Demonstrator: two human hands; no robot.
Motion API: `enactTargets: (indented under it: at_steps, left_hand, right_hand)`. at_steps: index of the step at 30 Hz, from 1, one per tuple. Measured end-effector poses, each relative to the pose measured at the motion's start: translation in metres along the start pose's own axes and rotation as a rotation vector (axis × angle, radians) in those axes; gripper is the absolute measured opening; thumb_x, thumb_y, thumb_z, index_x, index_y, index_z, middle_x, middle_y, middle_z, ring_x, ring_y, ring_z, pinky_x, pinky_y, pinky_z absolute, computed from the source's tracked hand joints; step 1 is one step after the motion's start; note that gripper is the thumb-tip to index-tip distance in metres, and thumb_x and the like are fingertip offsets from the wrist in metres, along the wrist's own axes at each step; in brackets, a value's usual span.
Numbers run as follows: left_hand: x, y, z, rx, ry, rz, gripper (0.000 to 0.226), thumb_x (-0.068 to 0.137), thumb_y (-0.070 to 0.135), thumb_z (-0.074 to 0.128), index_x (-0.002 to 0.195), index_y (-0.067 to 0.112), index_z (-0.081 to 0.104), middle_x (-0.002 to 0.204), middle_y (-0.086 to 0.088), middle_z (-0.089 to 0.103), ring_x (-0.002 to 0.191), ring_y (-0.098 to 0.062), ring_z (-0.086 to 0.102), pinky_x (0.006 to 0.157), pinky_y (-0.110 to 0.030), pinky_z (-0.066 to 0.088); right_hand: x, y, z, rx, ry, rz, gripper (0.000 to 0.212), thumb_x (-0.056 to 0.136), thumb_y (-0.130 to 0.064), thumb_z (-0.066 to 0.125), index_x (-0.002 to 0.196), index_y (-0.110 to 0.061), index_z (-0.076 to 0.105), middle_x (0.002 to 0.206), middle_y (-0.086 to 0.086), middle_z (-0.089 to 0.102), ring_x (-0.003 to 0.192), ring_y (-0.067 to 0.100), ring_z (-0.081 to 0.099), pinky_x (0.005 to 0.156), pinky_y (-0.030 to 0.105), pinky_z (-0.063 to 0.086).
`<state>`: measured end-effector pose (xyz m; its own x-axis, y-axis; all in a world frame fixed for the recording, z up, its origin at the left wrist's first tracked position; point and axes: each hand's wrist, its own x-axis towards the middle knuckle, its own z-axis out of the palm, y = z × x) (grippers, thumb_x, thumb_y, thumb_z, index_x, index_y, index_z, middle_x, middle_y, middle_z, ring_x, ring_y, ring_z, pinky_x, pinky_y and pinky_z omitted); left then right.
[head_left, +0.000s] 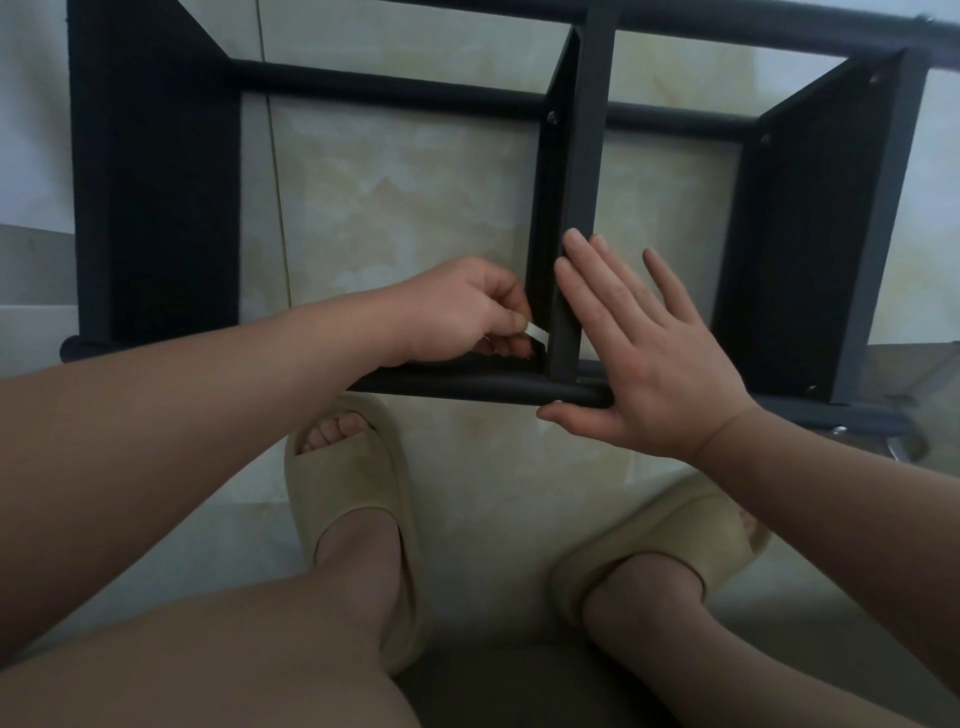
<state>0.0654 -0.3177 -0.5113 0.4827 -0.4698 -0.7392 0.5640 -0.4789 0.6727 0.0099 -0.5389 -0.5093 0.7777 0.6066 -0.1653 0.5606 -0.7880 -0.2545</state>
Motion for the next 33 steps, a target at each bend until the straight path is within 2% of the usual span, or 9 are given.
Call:
enactTargets:
  at_steps: [5, 16, 20, 23, 25, 29, 33]
  left_hand:
    - [-0.0017, -0.0056, -0.0007, 0.048, -0.018, 0.007, 0.02, 0.098, 0.004, 0.058, 0.083, 0.016, 0.063, 0.072, 0.004, 0.074, 0.076, -0.012, 0.068, 0.08, -0.031, 0.055]
    - [-0.0057, -0.0042, -0.0019, 0.209, -0.074, 0.019, 0.018, 0.097, 0.008, 0.06, 0.083, 0.018, 0.064, 0.082, 0.003, 0.074, 0.084, -0.017, 0.07, 0.085, -0.035, 0.055]
    - [-0.0063, -0.0043, -0.0016, 0.274, -0.085, 0.022, 0.017, 0.096, 0.013, 0.062, 0.082, 0.022, 0.065, 0.078, 0.006, 0.073, 0.075, -0.01, 0.066, 0.076, -0.033, 0.05]
    - [-0.0052, -0.0058, -0.0019, 0.339, -0.092, 0.027, 0.017, 0.096, 0.02, 0.063, 0.08, 0.026, 0.065, 0.065, 0.015, 0.065, 0.06, 0.002, 0.058, 0.066, -0.028, 0.044]
    - [-0.0046, -0.0067, -0.0012, 0.368, -0.099, 0.034, 0.018, 0.096, 0.022, 0.063, 0.079, 0.027, 0.063, 0.061, 0.016, 0.061, 0.055, 0.003, 0.054, 0.064, -0.027, 0.041]
    - [-0.0044, -0.0071, -0.0011, 0.405, -0.121, 0.04, 0.018, 0.097, 0.024, 0.062, 0.079, 0.029, 0.062, 0.061, 0.017, 0.062, 0.056, 0.002, 0.054, 0.064, -0.027, 0.04]
    - [-0.0064, -0.0072, -0.0087, 0.423, -0.077, 0.066, 0.013, 0.094, 0.027, 0.067, 0.084, 0.035, 0.068, 0.073, 0.025, 0.07, 0.068, 0.008, 0.063, 0.068, -0.02, 0.044]
  right_hand:
    - [-0.0004, -0.0001, -0.0008, -0.002, -0.012, 0.004, 0.104, 0.091, -0.076, 0.041, 0.16, -0.003, 0.017, 0.169, 0.012, 0.008, 0.157, 0.026, 0.007, 0.123, 0.058, 0.016]
    - [-0.0002, 0.0001, -0.0003, -0.011, -0.024, 0.004, 0.103, 0.092, -0.078, 0.038, 0.161, -0.004, 0.015, 0.17, 0.012, 0.006, 0.157, 0.026, 0.004, 0.124, 0.057, 0.015]
    - [-0.0001, 0.0003, -0.0006, -0.009, -0.027, 0.007, 0.104, 0.091, -0.077, 0.039, 0.161, -0.004, 0.016, 0.17, 0.012, 0.006, 0.157, 0.026, 0.004, 0.124, 0.058, 0.016]
    - [-0.0002, -0.0003, -0.0004, -0.006, -0.029, 0.008, 0.104, 0.091, -0.077, 0.039, 0.161, -0.003, 0.016, 0.17, 0.012, 0.006, 0.157, 0.026, 0.004, 0.124, 0.057, 0.015]
    - [0.0001, -0.0005, -0.0006, -0.003, -0.023, 0.005, 0.104, 0.091, -0.077, 0.039, 0.16, -0.003, 0.016, 0.169, 0.012, 0.006, 0.157, 0.026, 0.005, 0.123, 0.058, 0.016]
    - [0.0, -0.001, -0.0011, 0.002, -0.014, 0.007, 0.104, 0.091, -0.077, 0.04, 0.16, -0.003, 0.018, 0.169, 0.013, 0.008, 0.157, 0.027, 0.007, 0.123, 0.058, 0.017]
    - [-0.0002, -0.001, -0.0011, 0.009, -0.009, 0.005, 0.103, 0.091, -0.076, 0.041, 0.16, -0.002, 0.018, 0.169, 0.013, 0.008, 0.157, 0.027, 0.008, 0.123, 0.058, 0.018]
